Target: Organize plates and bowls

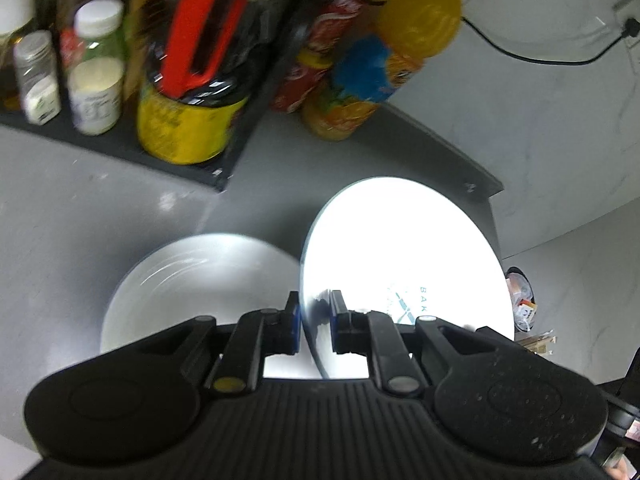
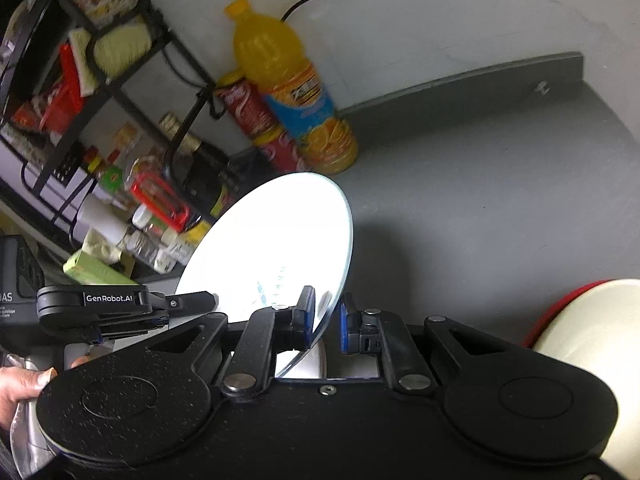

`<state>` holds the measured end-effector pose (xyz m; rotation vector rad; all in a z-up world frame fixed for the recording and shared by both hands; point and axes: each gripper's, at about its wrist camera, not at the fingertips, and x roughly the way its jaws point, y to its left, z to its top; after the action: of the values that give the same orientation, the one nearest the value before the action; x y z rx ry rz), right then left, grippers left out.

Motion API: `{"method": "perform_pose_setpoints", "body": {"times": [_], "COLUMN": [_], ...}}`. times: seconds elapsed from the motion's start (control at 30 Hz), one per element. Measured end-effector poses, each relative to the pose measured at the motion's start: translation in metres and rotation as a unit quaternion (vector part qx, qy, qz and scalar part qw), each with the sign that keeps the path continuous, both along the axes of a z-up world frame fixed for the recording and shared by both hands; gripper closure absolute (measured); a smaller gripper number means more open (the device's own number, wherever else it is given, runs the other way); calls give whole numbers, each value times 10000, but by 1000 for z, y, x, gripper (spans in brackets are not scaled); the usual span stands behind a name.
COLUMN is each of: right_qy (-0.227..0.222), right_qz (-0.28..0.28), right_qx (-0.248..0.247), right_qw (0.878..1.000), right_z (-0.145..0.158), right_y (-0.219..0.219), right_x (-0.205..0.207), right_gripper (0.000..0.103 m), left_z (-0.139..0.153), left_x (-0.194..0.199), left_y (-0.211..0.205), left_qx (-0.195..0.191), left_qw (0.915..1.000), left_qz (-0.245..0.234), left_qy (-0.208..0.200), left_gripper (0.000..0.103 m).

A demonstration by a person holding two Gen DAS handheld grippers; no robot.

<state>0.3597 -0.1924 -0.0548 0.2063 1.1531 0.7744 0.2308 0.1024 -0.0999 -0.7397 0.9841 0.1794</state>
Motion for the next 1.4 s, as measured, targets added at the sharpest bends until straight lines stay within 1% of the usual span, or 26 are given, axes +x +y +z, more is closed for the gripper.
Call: {"method": "perform_pose_setpoints", "body": {"times": [0.1, 0.23, 0.4, 0.5, 0.7, 1.07, 1.17, 1.4], "right_qy": [108, 209, 160, 251, 356, 354, 366, 350], "right_qz": [64, 122, 281, 342, 400, 477, 477, 508], "right_qx": [2, -41, -85, -190, -387, -736, -835, -1012], "right_qw": [9999, 9997, 9994, 9989, 9978, 9955, 9947, 9930], "right_z": [-7, -16, -22, -30, -40, -45, -47, -50], "right_y": [7, 15, 24, 29, 36, 46, 49, 57], "right_x": [-7, -17, -29, -33, -44, -55, -59, -67], "right_gripper": [91, 91, 91, 91, 91, 91, 91, 90], "left_z": [-5, -14, -26, -35, -54, -71, -75, -85], "left_x": [-9, -18, -29, -35, -41, -45, -43, -45], "left_y": [7, 11, 18, 21, 26, 32, 30, 32], "left_qx": [-25, 35, -38, -24, -122, -176, -118, -140], "left_qw": [10000, 9998, 9995, 9991, 9980, 9968, 9962, 9946], "left_qz": [32, 47, 133, 124, 129, 11, -55, -74], "left_qy": [63, 171, 282, 412, 607, 783, 864, 1027], "left_gripper": [91, 91, 91, 91, 91, 90, 89, 88]}}
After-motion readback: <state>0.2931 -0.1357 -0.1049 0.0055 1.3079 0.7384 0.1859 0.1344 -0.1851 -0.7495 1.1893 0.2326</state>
